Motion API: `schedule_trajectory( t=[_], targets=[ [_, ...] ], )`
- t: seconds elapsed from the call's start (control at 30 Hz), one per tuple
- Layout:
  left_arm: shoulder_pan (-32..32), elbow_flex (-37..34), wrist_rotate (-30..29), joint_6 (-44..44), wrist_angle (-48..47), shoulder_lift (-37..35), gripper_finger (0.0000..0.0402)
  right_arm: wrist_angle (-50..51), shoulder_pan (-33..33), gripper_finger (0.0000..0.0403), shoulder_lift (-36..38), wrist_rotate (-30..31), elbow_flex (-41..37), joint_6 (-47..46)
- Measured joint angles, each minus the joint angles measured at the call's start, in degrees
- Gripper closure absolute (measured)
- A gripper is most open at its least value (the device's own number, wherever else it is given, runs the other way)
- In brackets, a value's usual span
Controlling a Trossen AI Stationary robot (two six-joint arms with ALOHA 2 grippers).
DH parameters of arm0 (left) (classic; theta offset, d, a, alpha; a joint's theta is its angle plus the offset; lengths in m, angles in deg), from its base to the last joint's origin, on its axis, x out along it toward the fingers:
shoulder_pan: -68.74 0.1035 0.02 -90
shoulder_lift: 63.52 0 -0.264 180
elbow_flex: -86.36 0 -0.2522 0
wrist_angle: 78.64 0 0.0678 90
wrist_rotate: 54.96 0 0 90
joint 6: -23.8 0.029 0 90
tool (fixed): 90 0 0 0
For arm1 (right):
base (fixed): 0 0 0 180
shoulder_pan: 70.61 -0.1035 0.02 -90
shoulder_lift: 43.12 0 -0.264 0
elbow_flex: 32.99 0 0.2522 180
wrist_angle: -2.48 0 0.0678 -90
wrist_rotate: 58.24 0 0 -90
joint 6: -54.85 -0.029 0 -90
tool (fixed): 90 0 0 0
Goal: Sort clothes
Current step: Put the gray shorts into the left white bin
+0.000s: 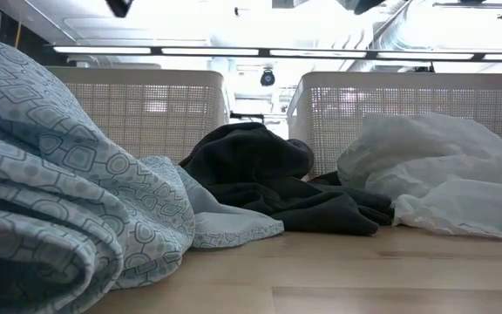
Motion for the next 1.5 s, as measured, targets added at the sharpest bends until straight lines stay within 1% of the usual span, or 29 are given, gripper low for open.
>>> schedule_trajectory(
  t=[0.07, 0.13, 0.2, 0.23, 0.3, 0.37, 0.43, 0.53, 0.6, 0.7, 0.73, 0.8, 0.87, 0.93, 0.97, 1.03, 1.1, 1.13, 1.2, 1.23, 1.4, 1.43, 1.5],
  targets=[
    [0.01, 6.63, 0.0, -1.09, -6.17, 5.89, 0.0401, 1.17, -1.14, 0.021, -0.07, 1.32, -0.75, -0.52],
    [0.3, 12.75, 0.05, -4.6, -11.81, 11.79, 0.0401, 2.48, -1.97, 0.021, -0.09, 1.46, -1.11, -0.45],
    [0.79, 17.37, 0.06, -10.67, -15.82, 17.3, 0.0401, 3.48, -2.69, 0.021, -0.09, 1.5, -1.19, 0.18],
    [1.18, 19.19, -0.48, -15.73, -16.95, 20.05, 0.0401, 3.83, -3.07, 0.021, -0.09, 1.5, -1.21, 0.76],
    [2.28, 21.21, -2.78, -27.99, -17.34, 24.68, 0.04, 3.78, -3.77, 0.021, -0.09, 1.5, -1.24, 2.17],
    [3.24, 21.76, -3.38, -39.28, -17.05, 28.58, 0.0395, 3.8, -4.47, 0.021, -0.06, 1.55, -1.24, 4.04],
    [3.73, 21.76, -2.24, -44.29, -15.74, 32.32, 0.0383, 3.8, -5.22, 0.021, -0.06, 1.61, -1.24, 6.48],
    [3.44, 21.74, -1.77, -45.48, -12.19, 37.56, 0.0351, 3.8, -6.28, 0.021, -0.06, 1.77, -1.26, 10.94],
    [3.43, 21.74, -0.84, -42.97, -7.58, 40.91, 0.0325, 3.8, -6.94, 0.021, -0.06, 2.89, -1.28, 13.59],
    [3.66, 21.94, 4.19, -35.17, 0.49, 45.66, 0.0283, 3.83, -7.22, 0.021, -0.06, 4.04, -1.28, 16.14],
    [3.72, 22.61, 5.6, -32.34, 1.3, 47.06, 0.0269, 3.98, -7.22, 0.021, 0.03, 4.03, -1.28, 16.33],
    [3.69, 25.53, 6.45, -25.41, 0.47, 49.96, 0.0245, 4.93, -7.28, 0.021, 0.24, 4.0, -1.28, 16.09],
    [3.53, 29.23, 6.47, -14.22, -2.53, 52.46, 0.0226, 5.77, -7.51, 0.021, 0.7, 4.07, -1.28, 15.8],
    [2.98, 33.44, 5.9, 0.52, -5.06, 54.9, 0.0215, 6.33, -7.77, 0.021, 1.22, 4.18, -1.28, 16.13],
    [2.51, 35.33, 4.69, 8.04, -6.75, 56.14, 0.0212, 6.34, -7.8, 0.021, 1.37, 4.19, -1.28, 16.52],
    [1.87, 38.71, 1.76, 20.0, -9.44, 58.61, 0.0208, 6.41, -7.79, 0.021, 1.94, 4.19, -1.28, 17.38],
    [1.65, 40.89, 0.34, 27.82, -12.07, 60.79, 0.0206, 6.43, -7.77, 0.021, 2.42, 4.23, -1.28, 17.49],
    [1.91, 42.0, 0.17, 30.09, -13.53, 61.8, 0.0204, 6.47, -7.77, 0.021, 2.85, 4.26, -1.28, 17.36],
    [2.81, 44.21, 0.66, 31.24, -16.9, 63.77, 0.0199, 6.47, -7.77, 0.021, 3.4, 4.36, -1.28, 16.77],
    [3.2, 45.35, 1.12, 30.17, -19.5, 64.63, 0.0196, 6.5, -7.77, 0.021, 3.7, 4.41, -1.28, 16.37],
    [3.66, 50.86, 1.92, 16.25, -31.35, 66.95, 0.0176, 6.88, -7.77, 0.021, 5.31, 4.58, -1.28, 14.14],
    [3.15, 51.63, 1.49, 14.12, -33.52, 67.0, 0.0174, 6.91, -7.77, 0.021, 5.58, 4.65, -1.28, 13.95],
    [1.17, 52.94, -1.62, 11.09, -39.16, 67.02, 0.0174, 7.03, -7.77, 0.021, 6.01, 4.96, -1.28, 13.72]
  ],
)
